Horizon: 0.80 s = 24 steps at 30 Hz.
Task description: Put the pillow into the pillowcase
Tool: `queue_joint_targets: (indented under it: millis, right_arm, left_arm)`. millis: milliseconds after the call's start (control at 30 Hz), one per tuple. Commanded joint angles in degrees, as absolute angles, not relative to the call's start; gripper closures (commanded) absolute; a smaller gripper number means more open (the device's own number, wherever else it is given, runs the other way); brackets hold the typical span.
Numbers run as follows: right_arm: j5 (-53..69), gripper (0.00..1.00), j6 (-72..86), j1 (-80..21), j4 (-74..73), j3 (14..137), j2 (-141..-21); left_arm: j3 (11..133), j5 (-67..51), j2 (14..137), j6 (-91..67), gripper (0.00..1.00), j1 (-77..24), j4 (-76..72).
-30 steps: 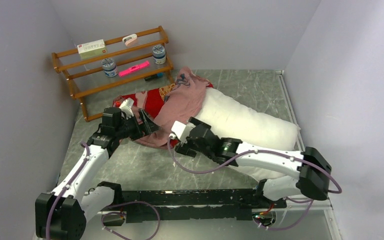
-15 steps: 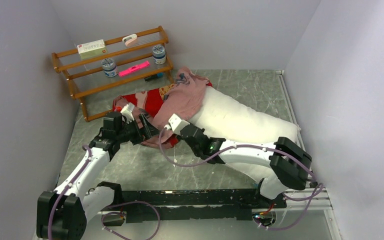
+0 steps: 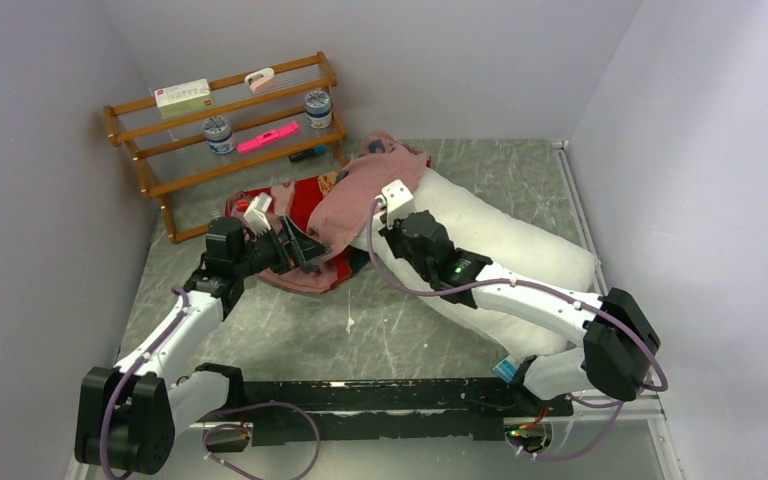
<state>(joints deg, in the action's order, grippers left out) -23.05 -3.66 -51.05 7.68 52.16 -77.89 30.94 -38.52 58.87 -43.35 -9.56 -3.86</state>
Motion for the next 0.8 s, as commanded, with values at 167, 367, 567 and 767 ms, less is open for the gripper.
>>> queue_joint_targets:
  millis: [167,367,567,767]
  right_arm:
    - [-18.85,1.00,4.92,-51.59,15.66,55.65,-75.05]
    - [-20.03,1.00,12.93,-49.66,18.86,54.72,-73.84]
    - [-22.29,1.00,15.46,-48.61,18.57,57.41,-73.17]
    - [-22.63,1.00,15.87,-48.12,18.54,57.76,-71.63]
  left_arm:
    - [32.53,-40.13,63.40,-50.77,0.36,-10.03,-19.42]
    - [39.08,-36.10,61.31,-48.57,0.94,-13.45,-11.03]
    - [49.54,-28.89,61.15,-40.55,0.91,-18.73,4.74]
    - [48.12,-18.47,57.90,-35.68,0.33,-19.51,13.54]
